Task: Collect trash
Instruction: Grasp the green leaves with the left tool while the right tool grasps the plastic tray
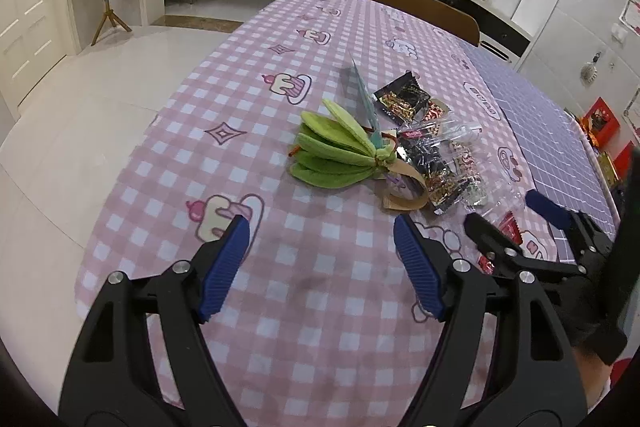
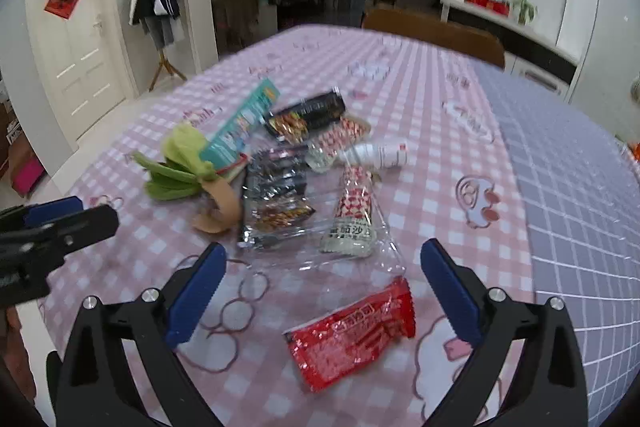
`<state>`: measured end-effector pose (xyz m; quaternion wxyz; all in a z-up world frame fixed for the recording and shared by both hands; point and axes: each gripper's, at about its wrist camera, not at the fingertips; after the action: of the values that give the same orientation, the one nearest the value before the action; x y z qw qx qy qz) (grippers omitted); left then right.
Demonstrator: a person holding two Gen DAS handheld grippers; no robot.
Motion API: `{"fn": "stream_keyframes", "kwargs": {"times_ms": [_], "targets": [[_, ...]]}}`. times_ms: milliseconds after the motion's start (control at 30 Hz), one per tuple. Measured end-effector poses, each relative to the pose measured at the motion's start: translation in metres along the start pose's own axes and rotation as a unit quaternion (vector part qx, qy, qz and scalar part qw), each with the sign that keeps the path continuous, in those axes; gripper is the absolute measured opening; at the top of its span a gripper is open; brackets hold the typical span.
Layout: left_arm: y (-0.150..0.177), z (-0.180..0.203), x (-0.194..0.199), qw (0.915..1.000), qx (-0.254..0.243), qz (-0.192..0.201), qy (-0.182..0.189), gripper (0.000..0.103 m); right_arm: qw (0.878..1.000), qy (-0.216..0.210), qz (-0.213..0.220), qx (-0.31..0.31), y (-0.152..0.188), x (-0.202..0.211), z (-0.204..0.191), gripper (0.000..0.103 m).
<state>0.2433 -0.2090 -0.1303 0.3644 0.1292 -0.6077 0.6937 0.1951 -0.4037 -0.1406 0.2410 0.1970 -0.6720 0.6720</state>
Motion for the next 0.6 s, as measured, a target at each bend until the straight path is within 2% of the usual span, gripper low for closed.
{"fn": "stream_keyframes", "kwargs": {"times_ms": [167,233,333,500,533,600], "targets": [[-0.008,0.007,-0.015,0.9999,0.007,-0.006,0.01,0.074,1.0,-0.014,-0.019,-0.018,-0.004,-0.016,0.008,0.095],[-0.012,0.008,-0.023,0.9998,0.011,-0.007,0.012,0.074,0.999,-0.018,-0.018,-0.024,-0.005,-0.017,0.012,0.084],[-0.021,0.008,-0.035,0.9994,0.029,-0.007,0.019,0.074,0.999,-0.017,-0.014,-0.034,-0.007,-0.016,0.018,0.084],[-0.03,0.0,-0.057,0.9982,0.058,-0.014,-0.008,0.073,0.999,-0.009,0.009,-0.052,-0.009,-0.006,0.027,0.084],[-0.031,-0.001,-0.061,0.9979,0.062,-0.014,-0.008,0.068,0.998,-0.006,0.013,-0.054,-0.009,-0.004,0.028,0.083],[-0.032,-0.001,-0.065,0.998,0.06,-0.018,-0.009,0.044,0.998,-0.004,0.023,-0.063,-0.01,0.001,0.032,0.083]]}}
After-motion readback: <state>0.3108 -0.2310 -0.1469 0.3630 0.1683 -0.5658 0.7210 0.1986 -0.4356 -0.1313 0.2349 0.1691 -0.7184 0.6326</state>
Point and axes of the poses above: each gripper's, at about its wrist camera, not at the fingertips, and x roughly against the way its jaws point, z to its right, y to its underside, and after that the axes turned 11 degrees about z, right-handed
